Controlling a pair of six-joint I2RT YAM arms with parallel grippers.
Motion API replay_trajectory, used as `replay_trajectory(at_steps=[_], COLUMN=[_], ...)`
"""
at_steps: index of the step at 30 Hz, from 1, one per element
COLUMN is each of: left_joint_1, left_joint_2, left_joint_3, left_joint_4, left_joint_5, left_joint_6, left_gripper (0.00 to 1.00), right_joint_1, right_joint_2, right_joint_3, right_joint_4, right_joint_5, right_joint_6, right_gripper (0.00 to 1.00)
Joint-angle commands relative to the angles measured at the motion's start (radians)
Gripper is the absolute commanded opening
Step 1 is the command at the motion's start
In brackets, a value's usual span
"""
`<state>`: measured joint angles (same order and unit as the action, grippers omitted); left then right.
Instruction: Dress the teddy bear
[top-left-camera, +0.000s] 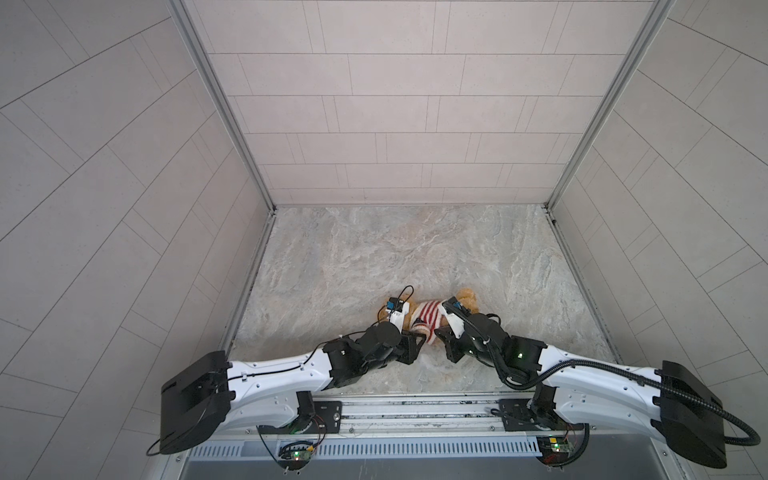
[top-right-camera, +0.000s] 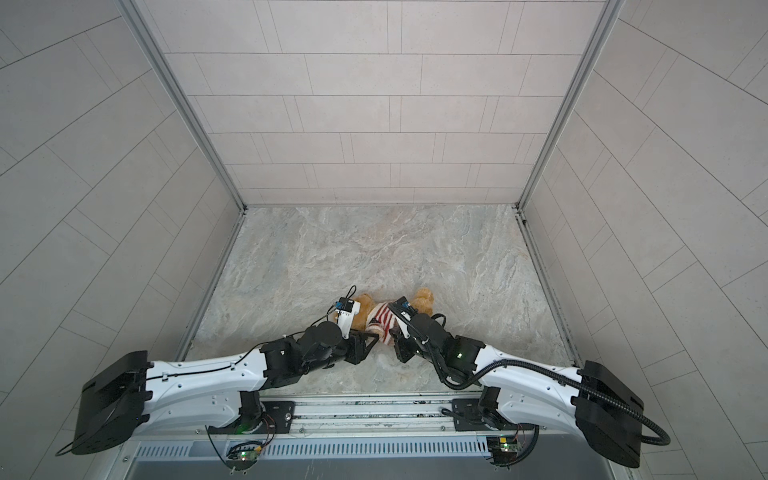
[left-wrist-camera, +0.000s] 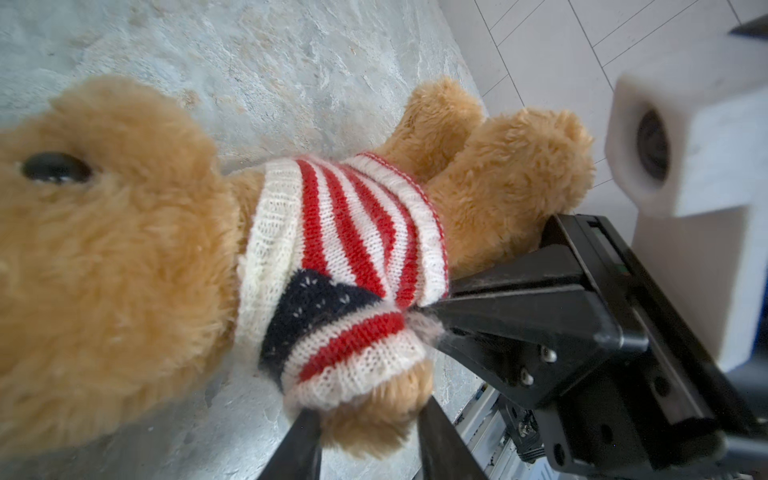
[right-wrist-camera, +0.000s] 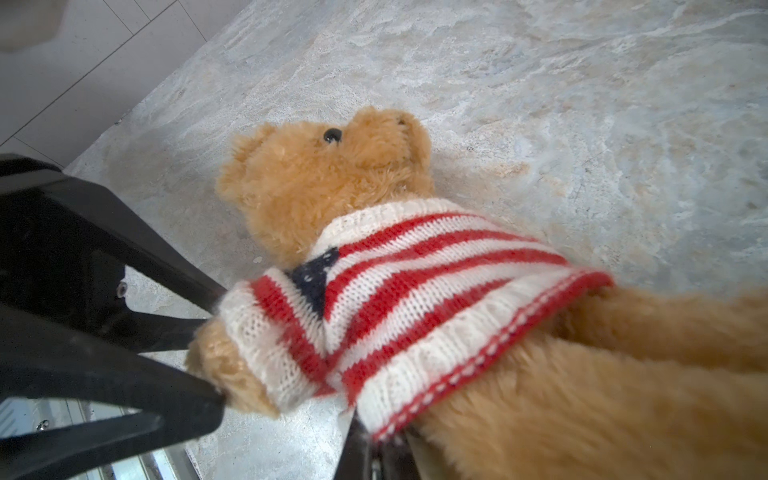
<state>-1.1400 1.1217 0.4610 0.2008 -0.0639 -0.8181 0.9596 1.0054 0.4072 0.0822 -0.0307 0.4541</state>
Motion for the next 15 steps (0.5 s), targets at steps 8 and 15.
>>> replay_trajectory(at_steps=[8,15], left_joint_1=[-0.007,-0.008], left_joint_2=[0.043,-0.003], left_joint_3=[0.061,0.030], left_joint_4=[-0.099,-0.104], left_joint_5=[-0.103,-0.103], left_joint_6=[0.008,0.016], left_gripper=[0.40,0.00], right_joint_1=[0.014,0.013], right_joint_2=[0.011,-0.062], right_joint_3=[-0.011,-0.044], right_joint_4=[0.042,-0.031], right_joint_5=[-0.005,0.049], right_joint_6=[0.027,0.027], right_gripper=[0.00,0.00])
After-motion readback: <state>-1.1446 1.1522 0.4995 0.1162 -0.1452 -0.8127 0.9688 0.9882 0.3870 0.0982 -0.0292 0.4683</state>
